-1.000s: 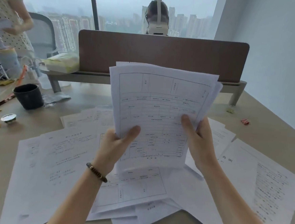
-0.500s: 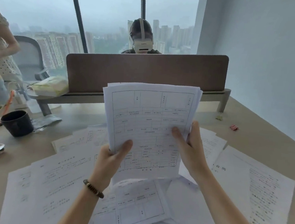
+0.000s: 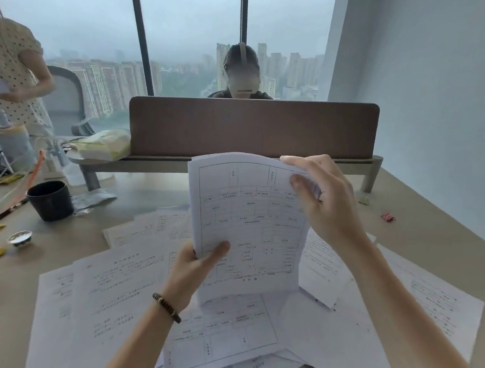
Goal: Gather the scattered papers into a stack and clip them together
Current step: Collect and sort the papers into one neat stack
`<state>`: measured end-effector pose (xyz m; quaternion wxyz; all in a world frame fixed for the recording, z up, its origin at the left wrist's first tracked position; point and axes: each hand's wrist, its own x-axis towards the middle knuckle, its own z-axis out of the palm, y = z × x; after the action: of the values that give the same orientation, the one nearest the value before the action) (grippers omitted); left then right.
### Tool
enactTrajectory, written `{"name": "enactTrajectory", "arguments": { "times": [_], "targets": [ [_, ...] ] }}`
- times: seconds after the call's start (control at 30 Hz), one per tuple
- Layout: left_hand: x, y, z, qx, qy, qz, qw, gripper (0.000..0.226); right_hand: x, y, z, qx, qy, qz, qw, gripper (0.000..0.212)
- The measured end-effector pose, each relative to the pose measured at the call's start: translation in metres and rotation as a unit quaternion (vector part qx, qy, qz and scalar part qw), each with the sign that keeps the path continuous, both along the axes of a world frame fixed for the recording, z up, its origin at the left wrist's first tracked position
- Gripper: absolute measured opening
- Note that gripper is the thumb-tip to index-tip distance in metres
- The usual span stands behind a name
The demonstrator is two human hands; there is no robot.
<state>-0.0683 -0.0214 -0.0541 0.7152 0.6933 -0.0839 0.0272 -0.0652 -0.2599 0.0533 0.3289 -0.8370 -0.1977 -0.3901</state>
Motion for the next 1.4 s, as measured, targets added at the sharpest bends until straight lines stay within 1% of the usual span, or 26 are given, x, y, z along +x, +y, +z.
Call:
{"name": "enactTrajectory", "arguments": {
  "times": [0.1, 0.13, 0.2, 0.23, 0.27, 0.3, 0.33, 0.37, 0.47, 0.53, 0.63, 0.7, 0.77, 0.8, 0.83, 0.87, 0.9, 0.93, 0.97, 1.0, 1.03, 1.13, 1.27, 1.4],
  "targets": [
    [0.000, 0.002, -0.003, 0.005, 0.004, 0.010, 1.000, 0.018, -0.001, 0.004, 0.002, 0.036, -0.001, 0.019, 0.999, 0.029],
    [-0.001, 0.002, -0.003, 0.005, 0.007, 0.014, 1.000, 0.020, -0.002, 0.006, 0.004, 0.064, 0.009, 0.033, 0.997, 0.033],
    [-0.002, 0.002, -0.004, 0.005, 0.010, 0.018, 1.000, 0.022, -0.006, 0.011, 0.007, 0.157, 0.058, 0.067, 0.984, 0.050],
    [-0.002, 0.002, -0.005, 0.005, 0.010, 0.017, 1.000, 0.022, -0.007, 0.013, 0.006, 0.220, 0.089, 0.088, 0.968, 0.059],
    [-0.003, 0.002, -0.005, 0.006, 0.012, 0.017, 1.000, 0.021, -0.009, 0.014, 0.003, 0.290, 0.124, 0.118, 0.942, 0.066],
    [-0.004, 0.002, -0.005, 0.005, 0.013, 0.019, 1.000, 0.019, -0.009, 0.013, -0.002, 0.351, 0.159, 0.155, 0.910, 0.067],
    [-0.005, 0.002, -0.006, 0.004, 0.013, 0.019, 1.000, 0.020, -0.008, 0.010, -0.010, 0.381, 0.195, 0.182, 0.885, 0.062],
    [-0.006, 0.002, -0.006, 0.004, 0.013, 0.019, 1.000, 0.021, -0.006, 0.008, -0.020, 0.379, 0.231, 0.186, 0.877, 0.055],
    [-0.007, 0.001, -0.004, 0.016, 0.014, 0.017, 1.000, 0.021, -0.008, 0.006, -0.051, 0.317, 0.345, 0.144, 0.872, 0.026],
    [-0.006, -0.001, 0.000, 0.029, 0.018, 0.020, 0.999, 0.019, -0.010, 0.008, -0.063, 0.313, 0.374, 0.124, 0.864, 0.018],
    [-0.004, -0.002, 0.010, 0.047, 0.020, 0.015, 0.999, 0.017, -0.011, 0.008, -0.061, 0.325, 0.368, 0.097, 0.866, 0.020],
    [-0.003, -0.001, 0.015, 0.062, 0.027, 0.011, 0.998, 0.018, -0.014, 0.005, -0.055, 0.302, 0.343, 0.068, 0.887, 0.023],
    [0.000, 0.002, 0.014, 0.066, 0.054, 0.013, 0.996, 0.019, -0.018, -0.002, -0.055, 0.212, 0.311, -0.004, 0.927, 0.035],
    [0.001, 0.004, 0.011, 0.067, 0.072, 0.019, 0.995, 0.019, -0.020, -0.008, -0.059, 0.151, 0.304, -0.058, 0.939, 0.039],
    [0.003, 0.007, 0.006, 0.073, 0.092, 0.028, 0.993, 0.020, -0.022, -0.016, -0.065, 0.083, 0.313, -0.122, 0.938, 0.041],
    [0.005, 0.009, 0.000, 0.083, 0.110, 0.038, 0.990, 0.022, -0.024, -0.025, -0.073, 0.006, 0.350, -0.196, 0.916, 0.050],
    [0.007, 0.012, -0.006, 0.096, 0.132, 0.048, 0.985, 0.025, -0.027, -0.034, -0.082, -0.066, 0.413, -0.259, 0.871, 0.063],
    [0.009, 0.013, -0.012, 0.108, 0.154, 0.058, 0.981, 0.029, -0.030, -0.044, -0.092, -0.121, 0.476, -0.297, 0.819, 0.073],
    [0.010, 0.014, -0.019, 0.120, 0.177, 0.064, 0.975, 0.032, -0.034, -0.052, -0.101, -0.152, 0.523, -0.311, 0.779, 0.080],
    [0.011, 0.015, -0.025, 0.129, 0.196, 0.066, 0.970, 0.034, -0.038, -0.059, -0.109, -0.161, 0.556, -0.311, 0.753, 0.084],
    [0.011, 0.016, -0.031, 0.139, 0.213, 0.061, 0.965, 0.034, -0.042, -0.065, -0.117, -0.155, 0.579, -0.303, 0.741, 0.086],
    [0.012, 0.016, -0.048, 0.176, 0.227, 0.045, 0.957, 0.035, -0.051, -0.070, -0.137, -0.140, 0.594, -0.290, 0.737, 0.083],
    [0.017, 0.013, -0.047, 0.194, 0.219, 0.044, 0.955, 0.032, -0.040, -0.061, -0.148, -0.164, 0.561, -0.293, 0.757, 0.073],
    [0.026, 0.007, -0.042, 0.221, 0.202, 0.025, 0.954, 0.031, -0.019, -0.060, -0.157, -0.185, 0.545, -0.281, 0.768, 0.072]
  ]
}}
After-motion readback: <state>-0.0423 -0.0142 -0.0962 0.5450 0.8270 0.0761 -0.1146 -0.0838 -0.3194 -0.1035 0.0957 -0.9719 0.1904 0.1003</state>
